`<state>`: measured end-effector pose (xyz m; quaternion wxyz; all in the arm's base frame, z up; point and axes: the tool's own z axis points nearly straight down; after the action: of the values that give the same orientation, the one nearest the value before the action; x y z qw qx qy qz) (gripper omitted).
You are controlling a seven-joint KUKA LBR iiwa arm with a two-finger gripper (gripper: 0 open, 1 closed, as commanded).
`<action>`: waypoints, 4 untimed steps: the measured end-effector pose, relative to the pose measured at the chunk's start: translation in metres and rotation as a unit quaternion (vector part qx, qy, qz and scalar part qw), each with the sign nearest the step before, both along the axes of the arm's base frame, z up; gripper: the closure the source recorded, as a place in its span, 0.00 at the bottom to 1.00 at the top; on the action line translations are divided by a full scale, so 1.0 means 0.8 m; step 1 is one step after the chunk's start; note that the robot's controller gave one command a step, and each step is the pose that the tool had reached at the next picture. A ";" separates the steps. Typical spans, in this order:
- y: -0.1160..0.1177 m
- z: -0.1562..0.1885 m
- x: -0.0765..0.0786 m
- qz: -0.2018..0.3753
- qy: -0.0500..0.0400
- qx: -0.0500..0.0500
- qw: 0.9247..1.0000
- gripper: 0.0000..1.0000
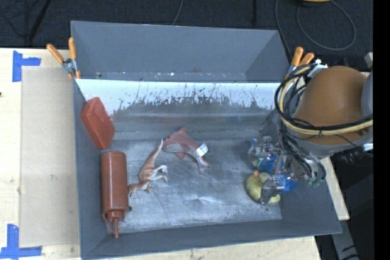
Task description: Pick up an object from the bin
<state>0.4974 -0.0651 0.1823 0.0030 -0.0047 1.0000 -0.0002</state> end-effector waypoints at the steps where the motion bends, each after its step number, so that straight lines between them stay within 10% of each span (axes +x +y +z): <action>1: -0.028 -0.074 0.034 -0.039 0.001 0.001 0.999 0.00; 2: -0.060 -0.135 0.008 -0.021 -0.001 0.003 1.000 1.00; 3: -0.060 -0.135 0.009 -0.020 -0.001 0.003 1.000 1.00; 4: -0.069 0.017 0.043 -0.013 0.003 0.001 1.000 1.00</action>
Offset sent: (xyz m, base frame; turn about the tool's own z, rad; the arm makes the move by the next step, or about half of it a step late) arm 0.0030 -0.0515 -0.1119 0.0442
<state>0.5316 -0.1202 0.1961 -0.0004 0.0081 1.0000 0.0005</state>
